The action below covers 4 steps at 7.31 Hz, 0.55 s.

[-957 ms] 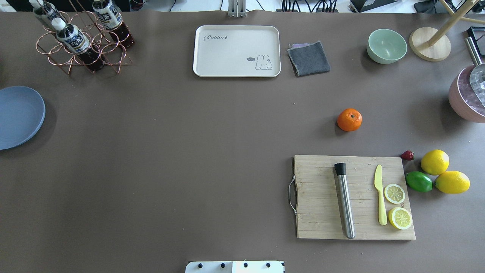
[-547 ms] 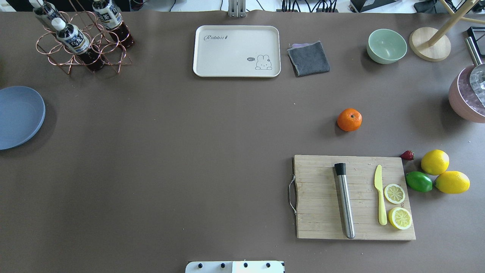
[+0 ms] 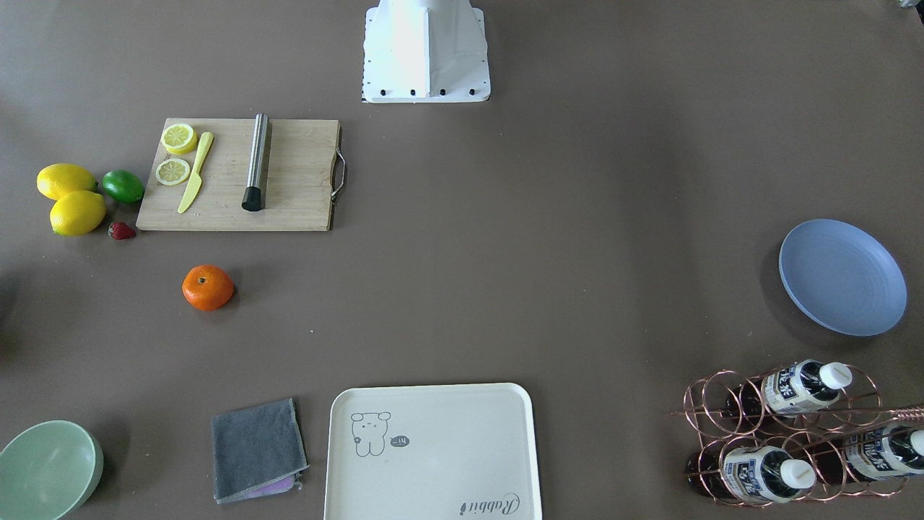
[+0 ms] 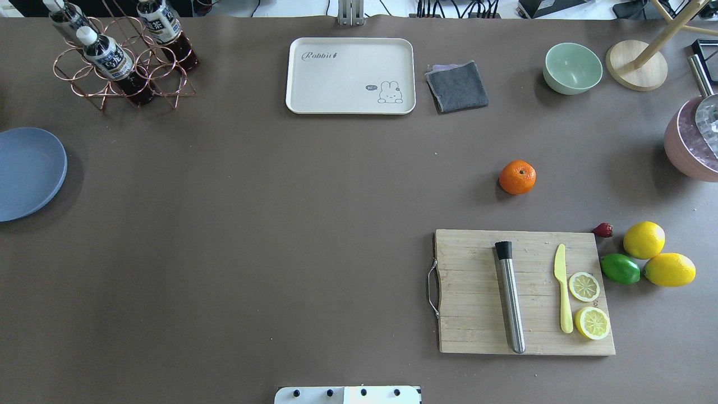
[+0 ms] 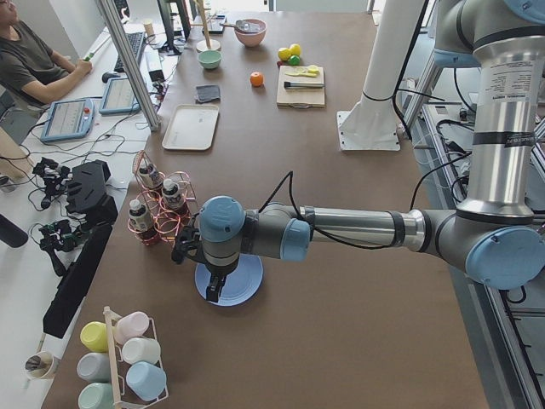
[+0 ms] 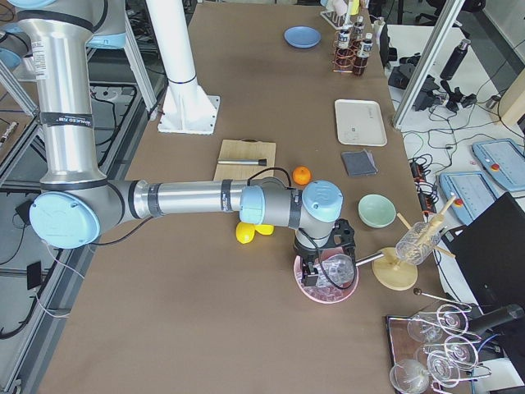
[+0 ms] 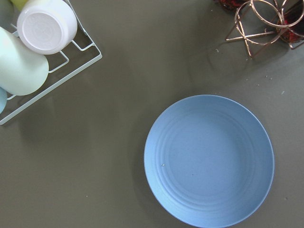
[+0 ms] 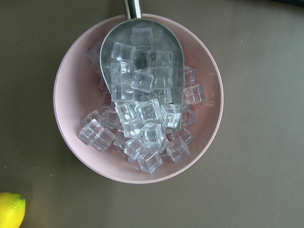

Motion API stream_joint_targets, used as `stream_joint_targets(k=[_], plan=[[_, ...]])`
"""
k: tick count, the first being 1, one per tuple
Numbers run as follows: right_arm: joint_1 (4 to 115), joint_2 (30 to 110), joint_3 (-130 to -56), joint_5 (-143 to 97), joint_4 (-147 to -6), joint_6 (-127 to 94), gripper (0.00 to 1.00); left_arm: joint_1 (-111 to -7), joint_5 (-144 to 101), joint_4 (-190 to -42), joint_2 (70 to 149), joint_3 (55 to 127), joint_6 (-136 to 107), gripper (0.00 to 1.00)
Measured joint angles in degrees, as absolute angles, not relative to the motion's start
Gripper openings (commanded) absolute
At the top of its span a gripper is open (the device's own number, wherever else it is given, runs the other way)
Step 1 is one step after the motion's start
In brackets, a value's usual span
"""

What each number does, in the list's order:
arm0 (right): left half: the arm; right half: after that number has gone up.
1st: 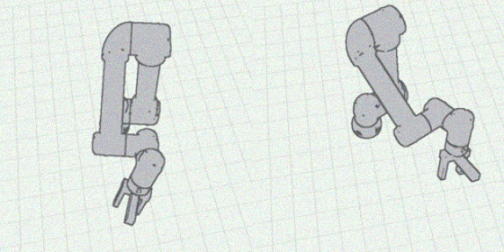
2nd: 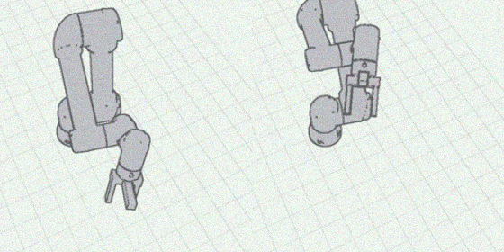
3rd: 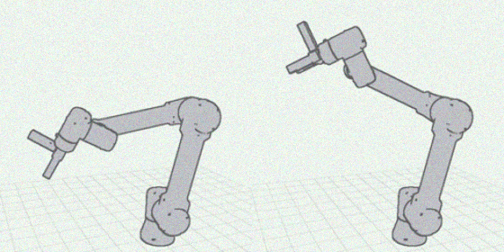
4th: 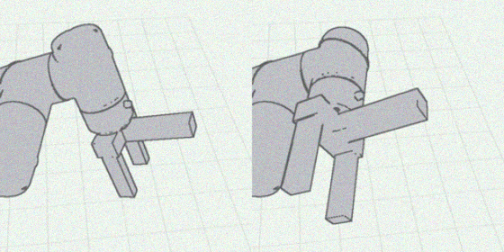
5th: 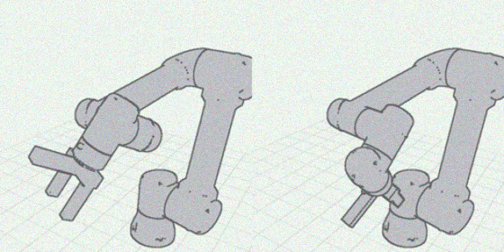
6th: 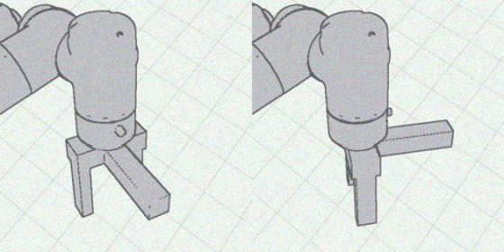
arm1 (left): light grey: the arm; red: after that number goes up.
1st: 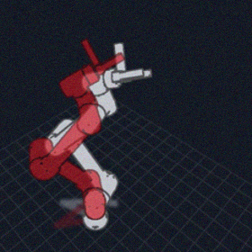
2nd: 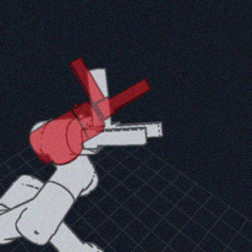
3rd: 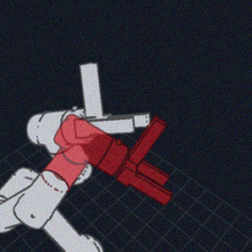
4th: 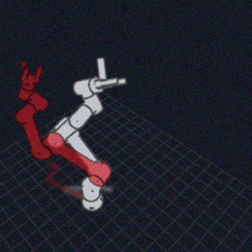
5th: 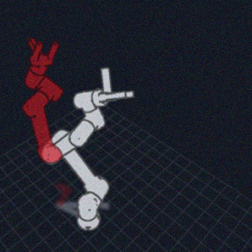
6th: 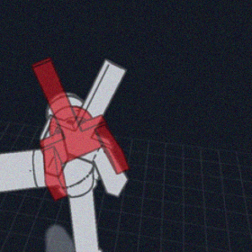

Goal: Pick orange to plate

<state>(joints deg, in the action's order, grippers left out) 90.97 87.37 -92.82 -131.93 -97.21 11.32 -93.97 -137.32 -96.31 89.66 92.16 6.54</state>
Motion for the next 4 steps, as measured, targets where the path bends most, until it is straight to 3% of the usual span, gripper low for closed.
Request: stream_joint_targets(k=[4], plan=[[90.8,87.5,-92.7,-132.0,-97.1,11.0,1.0,-93.2,-137.0,-96.3,87.5,91.7,6.5,0.98]])
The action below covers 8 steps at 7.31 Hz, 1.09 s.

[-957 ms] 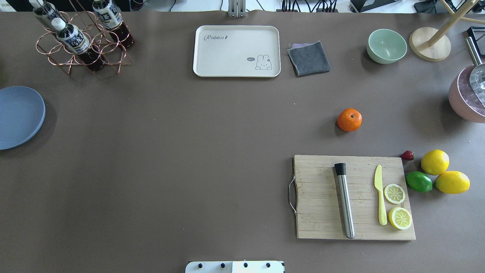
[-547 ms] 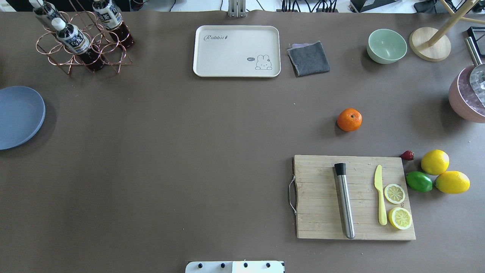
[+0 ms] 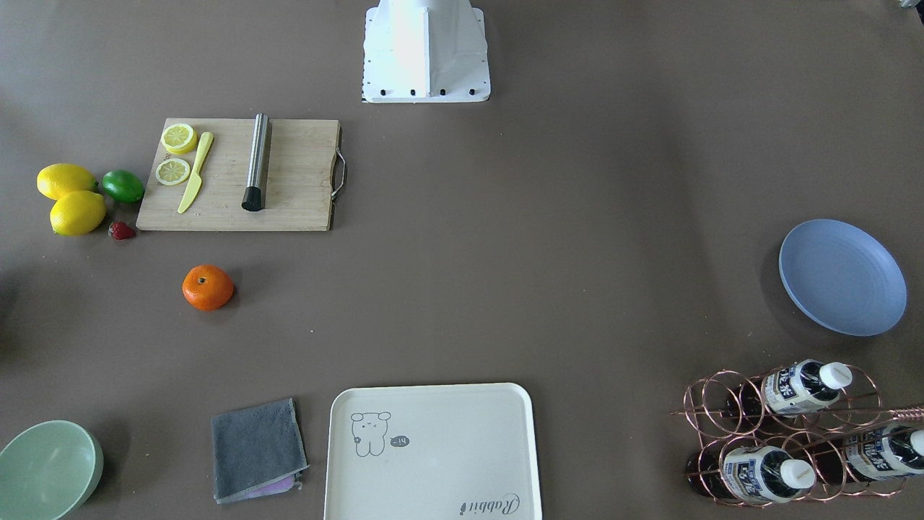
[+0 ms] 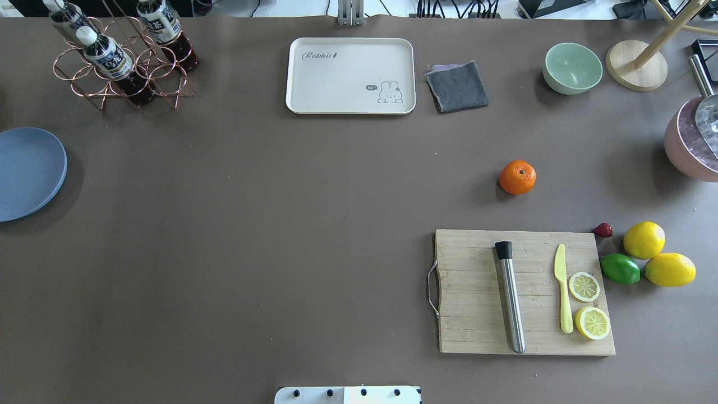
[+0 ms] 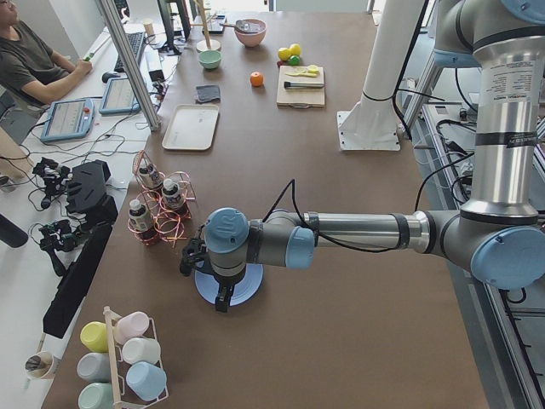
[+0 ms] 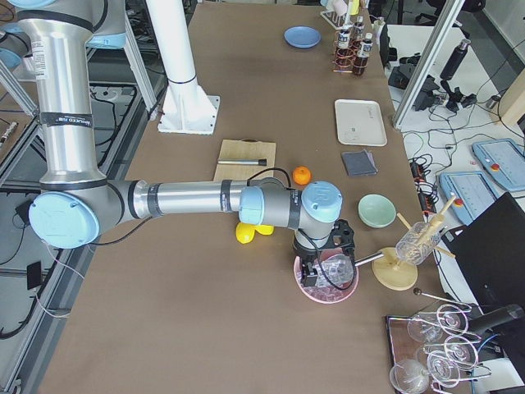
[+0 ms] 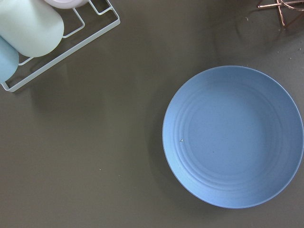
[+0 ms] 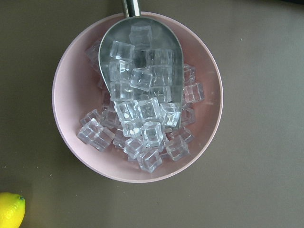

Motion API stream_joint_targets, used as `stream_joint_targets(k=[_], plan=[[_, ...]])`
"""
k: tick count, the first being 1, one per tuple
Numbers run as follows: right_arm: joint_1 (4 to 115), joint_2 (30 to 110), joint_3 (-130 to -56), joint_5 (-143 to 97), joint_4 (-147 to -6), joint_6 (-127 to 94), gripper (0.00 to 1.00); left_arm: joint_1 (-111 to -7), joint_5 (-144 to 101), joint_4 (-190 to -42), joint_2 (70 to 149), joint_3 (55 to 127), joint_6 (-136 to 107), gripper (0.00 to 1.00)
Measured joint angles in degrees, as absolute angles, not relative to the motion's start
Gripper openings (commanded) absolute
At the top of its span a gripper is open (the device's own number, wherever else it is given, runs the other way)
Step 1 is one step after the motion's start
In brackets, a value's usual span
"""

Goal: Pick orange to plate

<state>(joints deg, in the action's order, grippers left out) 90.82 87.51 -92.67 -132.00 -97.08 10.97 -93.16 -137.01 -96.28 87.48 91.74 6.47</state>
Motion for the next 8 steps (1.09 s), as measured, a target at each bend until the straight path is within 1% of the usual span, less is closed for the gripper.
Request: stream_joint_targets(k=[8], plan=[[90.4,88.1,-93.1,-132.7,-96.7,10.8,1.0,-92.5,-137.8,-96.3,86.7,92.6,6.6,0.98]])
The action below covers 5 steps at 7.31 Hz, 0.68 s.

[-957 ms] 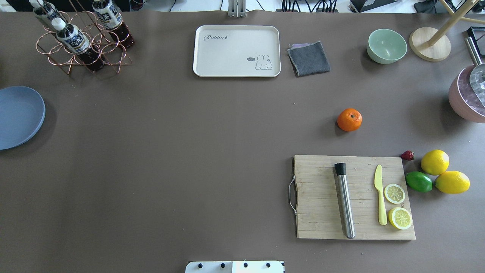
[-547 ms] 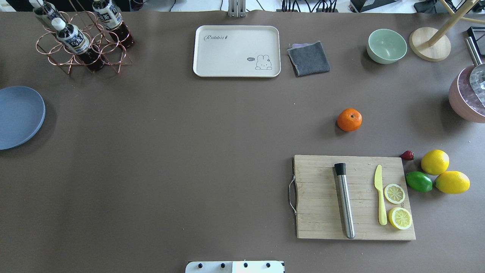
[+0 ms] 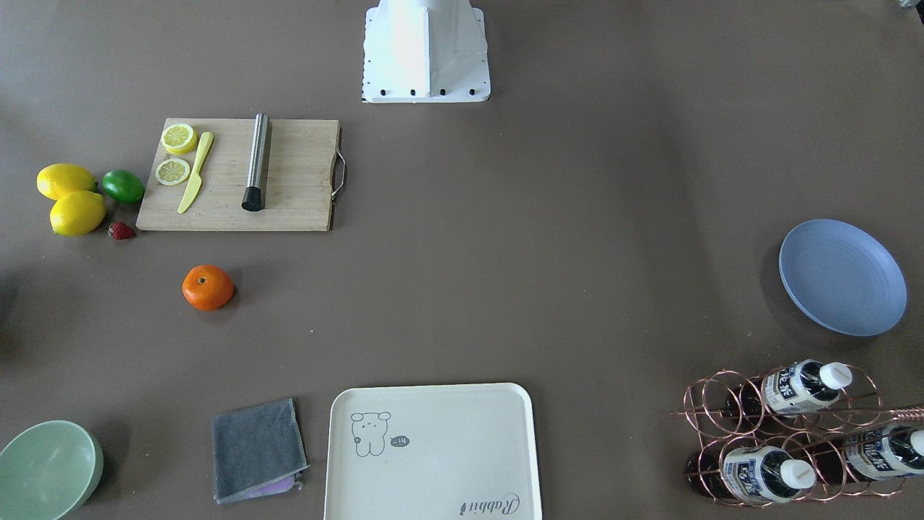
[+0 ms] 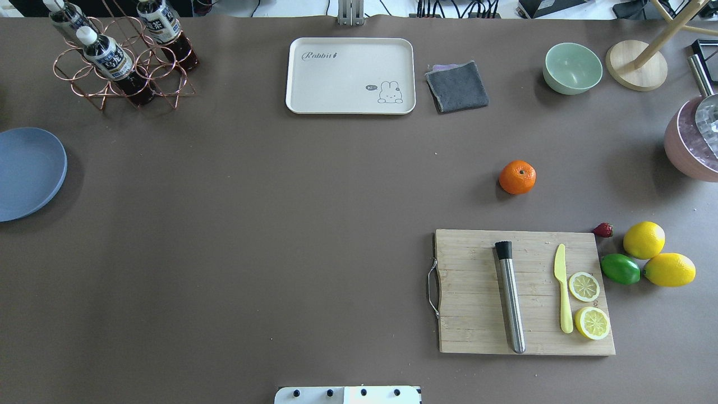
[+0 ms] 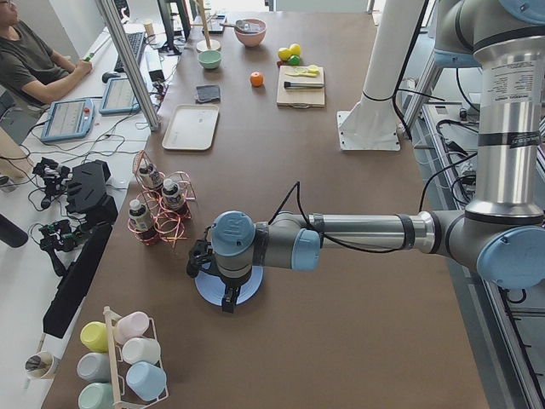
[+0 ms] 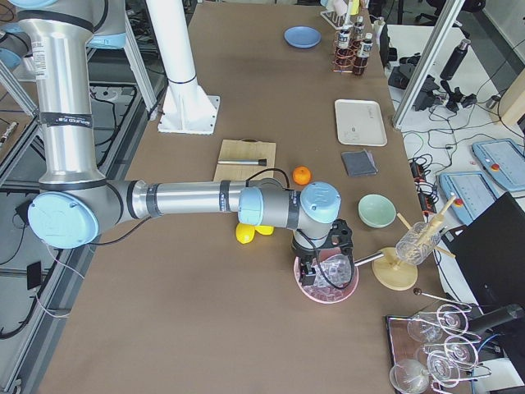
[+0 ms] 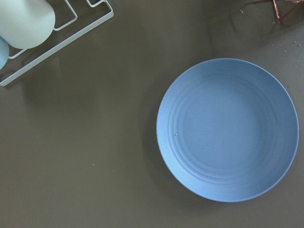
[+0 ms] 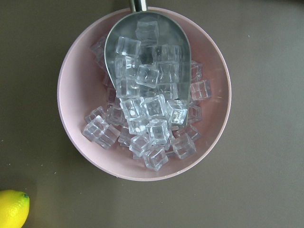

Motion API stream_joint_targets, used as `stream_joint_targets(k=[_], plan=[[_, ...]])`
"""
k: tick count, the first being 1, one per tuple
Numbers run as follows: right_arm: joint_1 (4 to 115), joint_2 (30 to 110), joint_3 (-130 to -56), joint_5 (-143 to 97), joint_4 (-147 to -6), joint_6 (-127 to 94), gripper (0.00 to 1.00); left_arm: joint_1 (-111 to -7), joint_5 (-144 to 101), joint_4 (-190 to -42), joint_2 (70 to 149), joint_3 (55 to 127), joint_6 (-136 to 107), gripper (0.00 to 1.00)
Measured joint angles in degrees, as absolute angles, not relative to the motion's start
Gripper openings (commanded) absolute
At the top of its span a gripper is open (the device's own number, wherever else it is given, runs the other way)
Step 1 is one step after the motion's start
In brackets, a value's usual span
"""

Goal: Pick orange to plate

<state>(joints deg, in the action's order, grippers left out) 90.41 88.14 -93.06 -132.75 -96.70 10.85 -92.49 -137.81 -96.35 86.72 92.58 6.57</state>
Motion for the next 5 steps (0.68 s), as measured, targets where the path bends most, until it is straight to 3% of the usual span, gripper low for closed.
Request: stream_joint_targets(k=[5], plan=[[89.3,89.0,-93.1,-133.3,-96.5,10.7,1.0,-91.1,-137.7,-97.4,86.8,89.8,6.1,0.98]])
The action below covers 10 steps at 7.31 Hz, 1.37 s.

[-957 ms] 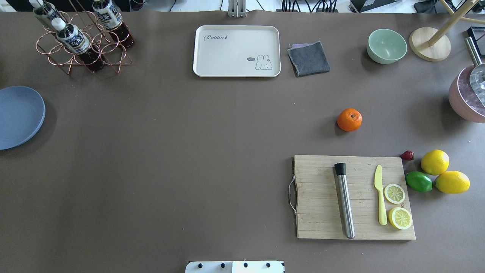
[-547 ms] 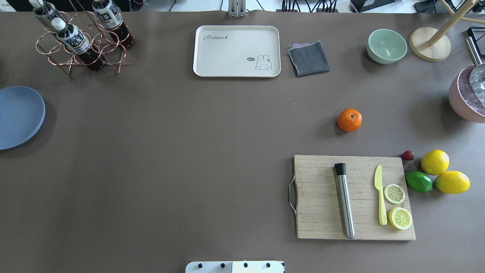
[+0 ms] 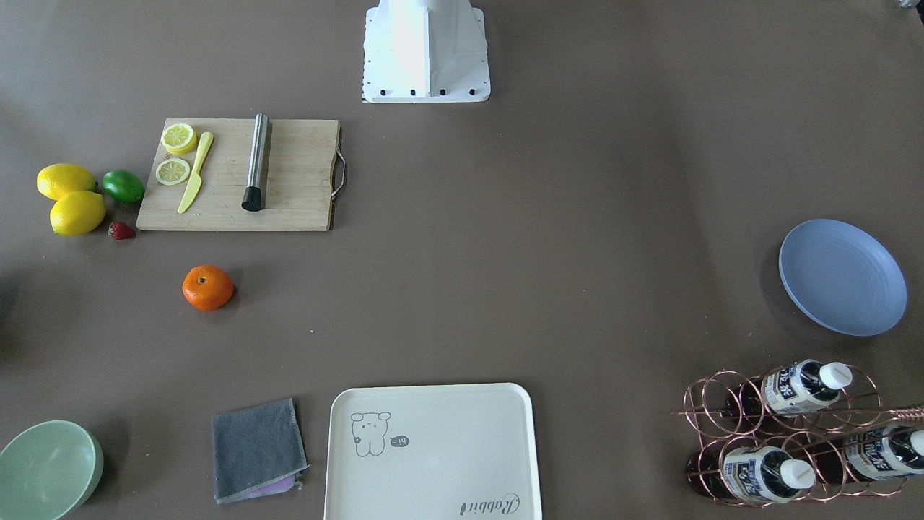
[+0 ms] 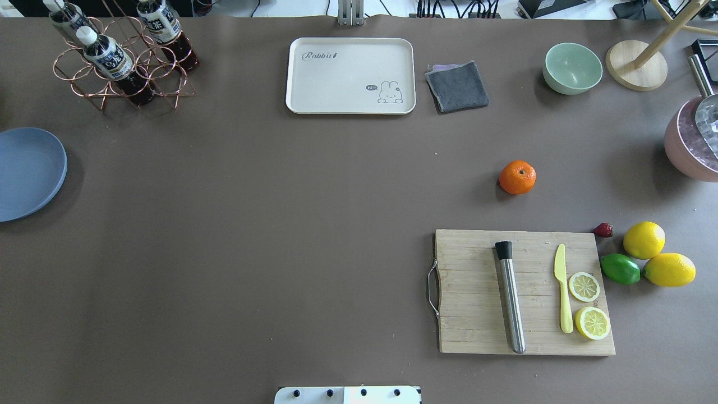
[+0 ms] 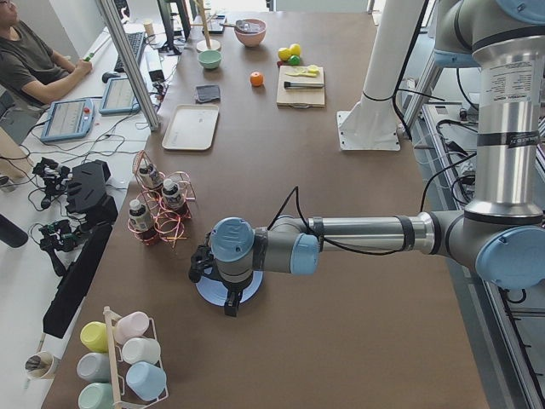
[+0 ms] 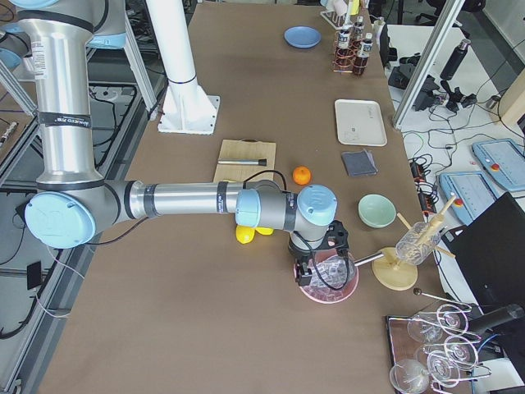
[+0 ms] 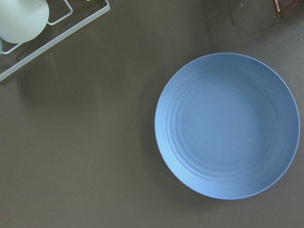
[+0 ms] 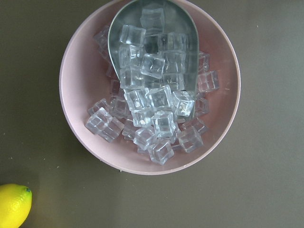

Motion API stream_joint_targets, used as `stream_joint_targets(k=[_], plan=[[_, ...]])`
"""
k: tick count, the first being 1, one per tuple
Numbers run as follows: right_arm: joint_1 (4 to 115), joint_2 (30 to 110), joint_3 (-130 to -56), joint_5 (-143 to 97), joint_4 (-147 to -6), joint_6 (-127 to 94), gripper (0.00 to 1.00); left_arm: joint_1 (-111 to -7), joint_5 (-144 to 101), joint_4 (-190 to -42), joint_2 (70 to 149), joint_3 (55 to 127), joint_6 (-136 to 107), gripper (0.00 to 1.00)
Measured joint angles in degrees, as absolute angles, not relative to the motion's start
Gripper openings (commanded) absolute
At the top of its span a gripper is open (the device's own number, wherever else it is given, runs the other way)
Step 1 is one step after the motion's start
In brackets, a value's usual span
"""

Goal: Pick orange to plate

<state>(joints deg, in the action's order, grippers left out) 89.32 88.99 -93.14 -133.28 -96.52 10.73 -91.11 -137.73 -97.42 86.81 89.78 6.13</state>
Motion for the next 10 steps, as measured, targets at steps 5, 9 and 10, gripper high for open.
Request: stream_joint_targets(k=[5,9,10], plan=[[86.1,88.9,-94.0,-134.2,-96.3,10.8,1.0,-81.8,-137.2,-122.0,88.5,74.1,-8.5,0.97],[85.6,89.6,-94.5,-137.3,-95.8,10.9,1.0,-78.2,-137.1,-123.7,94.2,66.5,-10.0,0.93],[85.6,89.8,-94.5,-137.6,-95.7,11.0,1.0,-77.4,-137.1,-123.7,95.0,65.5,-10.1,0.93]])
